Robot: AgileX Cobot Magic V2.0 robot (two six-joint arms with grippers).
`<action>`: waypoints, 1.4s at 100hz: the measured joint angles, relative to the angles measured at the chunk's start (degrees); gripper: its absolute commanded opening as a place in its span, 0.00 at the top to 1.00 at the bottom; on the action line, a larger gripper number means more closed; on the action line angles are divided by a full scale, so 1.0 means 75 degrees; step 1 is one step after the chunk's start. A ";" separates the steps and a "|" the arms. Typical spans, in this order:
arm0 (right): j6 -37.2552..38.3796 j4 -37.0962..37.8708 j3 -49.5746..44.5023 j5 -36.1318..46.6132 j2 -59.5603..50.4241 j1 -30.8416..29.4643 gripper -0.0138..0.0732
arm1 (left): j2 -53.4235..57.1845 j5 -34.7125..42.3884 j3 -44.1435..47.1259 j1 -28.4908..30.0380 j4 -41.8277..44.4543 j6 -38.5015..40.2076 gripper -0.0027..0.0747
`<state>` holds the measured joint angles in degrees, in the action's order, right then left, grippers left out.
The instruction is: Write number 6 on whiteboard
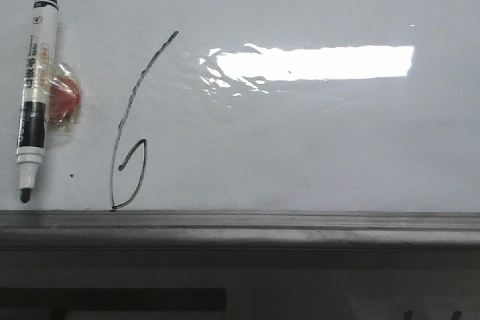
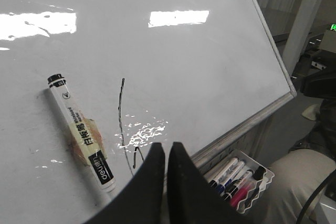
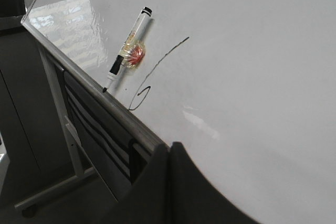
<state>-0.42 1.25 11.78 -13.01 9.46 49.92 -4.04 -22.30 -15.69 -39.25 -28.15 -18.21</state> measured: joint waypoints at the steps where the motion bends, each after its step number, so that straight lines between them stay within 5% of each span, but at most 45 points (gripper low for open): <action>1: 0.0000 0.0000 -0.0018 0.0000 0.0000 0.0000 0.90 | 0.0000 0.0000 0.0000 0.0000 0.0000 0.0000 0.99; 50: 0.0000 0.0000 -0.0047 0.0000 0.0000 0.0000 0.90 | 0.0000 0.0000 0.0000 0.0000 0.0016 0.0000 0.99; 68: 0.0000 0.0000 -0.0047 0.0000 0.0000 0.0000 0.90 | 0.0000 0.0012 0.0000 0.0244 0.1588 0.0075 0.99; 111: 0.0000 0.0000 -0.0047 0.0000 0.0000 0.0000 0.90 | 0.0068 0.0611 0.0977 0.4045 0.2370 0.1426 0.99; 140: 0.0000 0.0000 -0.0047 0.0000 0.0000 0.0000 0.90 | 0.0533 0.1796 0.2129 0.5771 0.2940 0.2429 0.99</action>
<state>-0.42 1.25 11.44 -13.01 9.46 49.92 -0.04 -8.82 0.28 4.04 -6.10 0.00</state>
